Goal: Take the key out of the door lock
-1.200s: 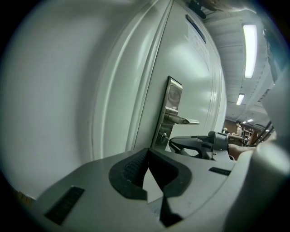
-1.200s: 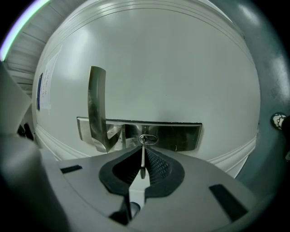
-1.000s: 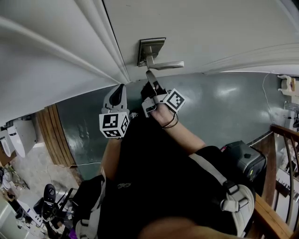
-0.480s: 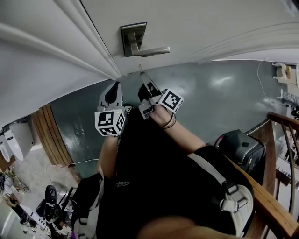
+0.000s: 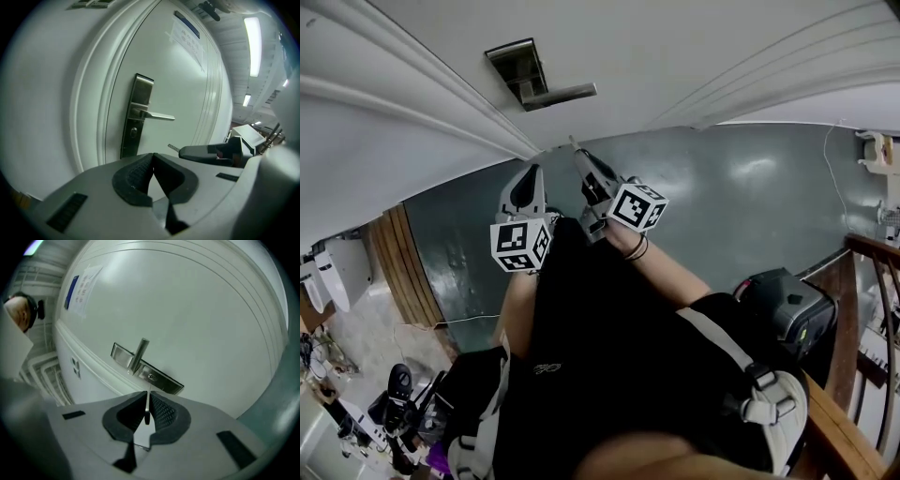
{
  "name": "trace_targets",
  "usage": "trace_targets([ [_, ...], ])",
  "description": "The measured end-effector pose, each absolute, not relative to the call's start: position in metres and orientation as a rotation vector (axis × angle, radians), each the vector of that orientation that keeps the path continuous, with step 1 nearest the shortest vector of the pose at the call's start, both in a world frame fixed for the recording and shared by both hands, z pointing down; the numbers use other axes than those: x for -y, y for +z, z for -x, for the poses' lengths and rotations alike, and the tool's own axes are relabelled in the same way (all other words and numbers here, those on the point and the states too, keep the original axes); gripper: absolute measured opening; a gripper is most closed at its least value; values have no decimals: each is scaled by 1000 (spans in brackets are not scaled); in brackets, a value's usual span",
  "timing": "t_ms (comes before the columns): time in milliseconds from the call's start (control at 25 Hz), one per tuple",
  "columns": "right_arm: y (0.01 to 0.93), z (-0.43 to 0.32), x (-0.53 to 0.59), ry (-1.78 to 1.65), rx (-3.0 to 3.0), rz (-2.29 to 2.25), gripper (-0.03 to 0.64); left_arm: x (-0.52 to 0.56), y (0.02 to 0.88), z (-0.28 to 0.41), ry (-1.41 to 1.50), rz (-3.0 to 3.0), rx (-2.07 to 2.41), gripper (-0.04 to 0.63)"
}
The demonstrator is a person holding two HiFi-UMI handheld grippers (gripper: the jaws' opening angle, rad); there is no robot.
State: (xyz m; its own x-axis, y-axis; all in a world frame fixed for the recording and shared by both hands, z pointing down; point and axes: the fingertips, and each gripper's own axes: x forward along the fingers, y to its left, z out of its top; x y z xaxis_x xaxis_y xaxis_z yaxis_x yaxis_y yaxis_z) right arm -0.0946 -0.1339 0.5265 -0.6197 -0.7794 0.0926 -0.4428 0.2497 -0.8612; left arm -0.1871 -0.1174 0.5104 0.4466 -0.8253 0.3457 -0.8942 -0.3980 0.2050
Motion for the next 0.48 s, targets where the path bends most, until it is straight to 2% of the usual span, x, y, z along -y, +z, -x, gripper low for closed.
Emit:
trace_targets([
  [200,525,60,105,-1042,-2572,1271,29,88,514,141,283,-2331,1456,23],
  [480,530,15,74,-845,-2794,1342,29,56,527,93,295,-2313,1465,23],
])
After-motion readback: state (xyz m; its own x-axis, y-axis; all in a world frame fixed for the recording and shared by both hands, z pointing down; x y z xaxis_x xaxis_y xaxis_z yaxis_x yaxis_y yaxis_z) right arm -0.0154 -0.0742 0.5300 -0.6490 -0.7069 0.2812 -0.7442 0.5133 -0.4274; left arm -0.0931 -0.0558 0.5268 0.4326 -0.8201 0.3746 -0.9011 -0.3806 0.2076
